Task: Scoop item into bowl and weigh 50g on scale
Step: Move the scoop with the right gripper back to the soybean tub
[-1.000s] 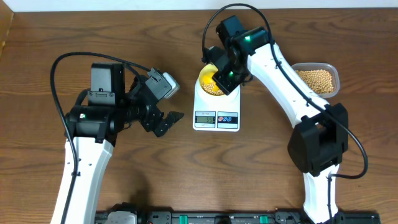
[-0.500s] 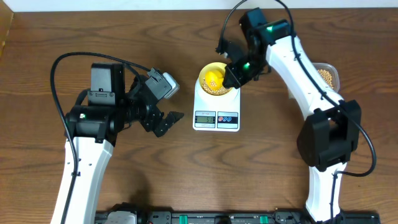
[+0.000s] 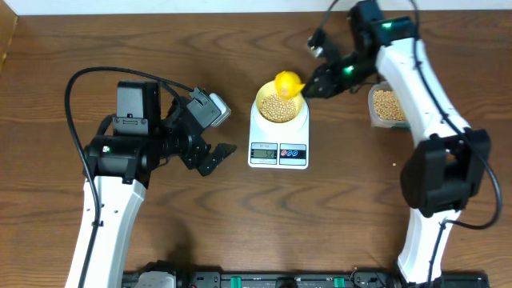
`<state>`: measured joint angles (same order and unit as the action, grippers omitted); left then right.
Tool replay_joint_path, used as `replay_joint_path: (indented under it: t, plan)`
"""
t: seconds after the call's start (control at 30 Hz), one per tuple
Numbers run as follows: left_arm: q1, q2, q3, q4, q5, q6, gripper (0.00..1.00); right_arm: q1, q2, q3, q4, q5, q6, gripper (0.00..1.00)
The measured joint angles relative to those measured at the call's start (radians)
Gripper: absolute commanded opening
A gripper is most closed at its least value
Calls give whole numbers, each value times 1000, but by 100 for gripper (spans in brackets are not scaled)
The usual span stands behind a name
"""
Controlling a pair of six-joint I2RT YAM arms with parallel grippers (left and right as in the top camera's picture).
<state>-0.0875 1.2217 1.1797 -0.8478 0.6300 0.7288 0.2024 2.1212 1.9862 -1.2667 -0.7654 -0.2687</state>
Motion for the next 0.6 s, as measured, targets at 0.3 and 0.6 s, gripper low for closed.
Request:
replay_joint_path:
  t: [0.3,0.6]
  plan:
    - [0,0,0,0,0,0,99,-188,-171,0,-41,-21,-1,1]
    - [0,0,0,0,0,0,99,-401,-224,0,-191,34,-34,1]
